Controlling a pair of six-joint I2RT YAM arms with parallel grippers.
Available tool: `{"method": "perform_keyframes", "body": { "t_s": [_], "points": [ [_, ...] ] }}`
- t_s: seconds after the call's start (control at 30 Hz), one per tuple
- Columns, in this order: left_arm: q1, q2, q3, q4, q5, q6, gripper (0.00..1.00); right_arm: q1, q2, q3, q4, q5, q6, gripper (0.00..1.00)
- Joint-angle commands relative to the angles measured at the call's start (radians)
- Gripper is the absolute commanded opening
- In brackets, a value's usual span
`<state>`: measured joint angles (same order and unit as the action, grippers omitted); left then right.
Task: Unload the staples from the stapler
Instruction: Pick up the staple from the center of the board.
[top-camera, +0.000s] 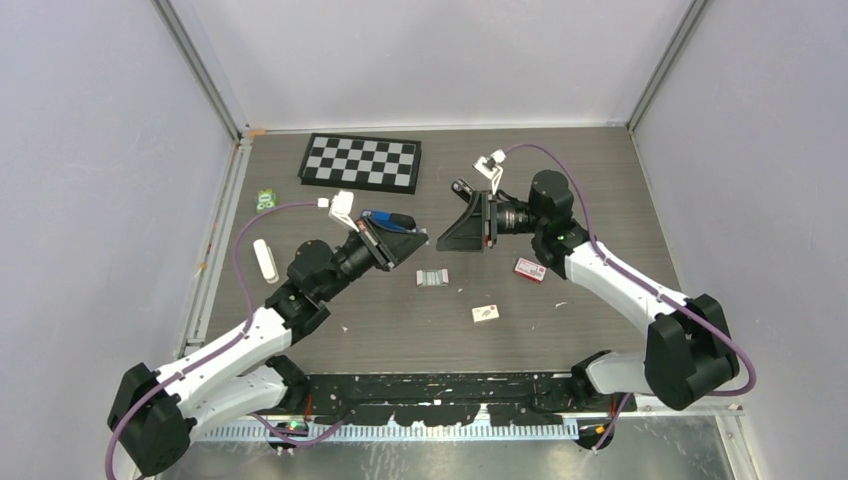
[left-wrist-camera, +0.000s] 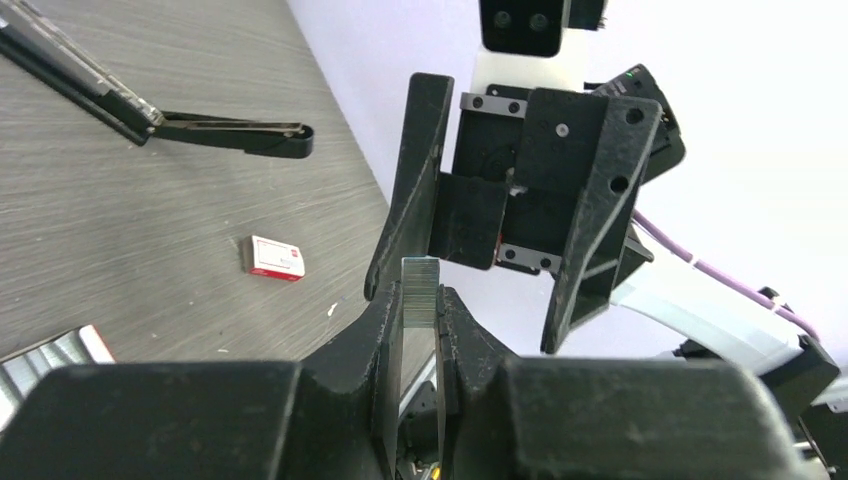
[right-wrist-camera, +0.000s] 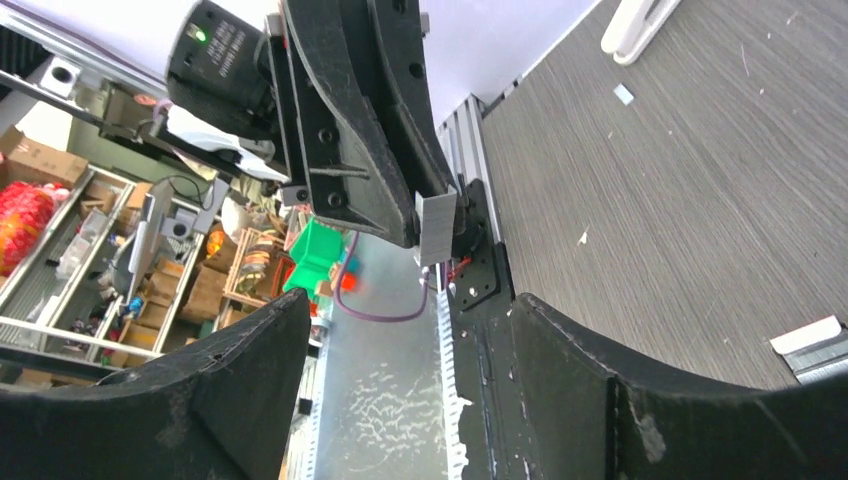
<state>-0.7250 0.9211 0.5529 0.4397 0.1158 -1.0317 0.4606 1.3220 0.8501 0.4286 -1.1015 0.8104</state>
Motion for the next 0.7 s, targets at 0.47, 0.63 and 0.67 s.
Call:
{"method": "perform_keyframes", "body": {
  "t_s": [0.47,0.63,0.67],
  "points": [
    [-0.026,-0.013,-0.062,0.249,0.148,-0.002,0.08,0.008,-0.004,0.018,0.212,0.017,0.182,0.67],
    [-0.04,-0.002,-0.06,0.26,0.145,-0.002,0.08,0.012,0.002,0.02,0.203,0.017,0.177,0.66],
    [-0.042,-0.001,-0.062,0.261,0.142,-0.001,0.08,0.012,0.002,0.022,0.203,0.016,0.178,0.65]
  ]
}}
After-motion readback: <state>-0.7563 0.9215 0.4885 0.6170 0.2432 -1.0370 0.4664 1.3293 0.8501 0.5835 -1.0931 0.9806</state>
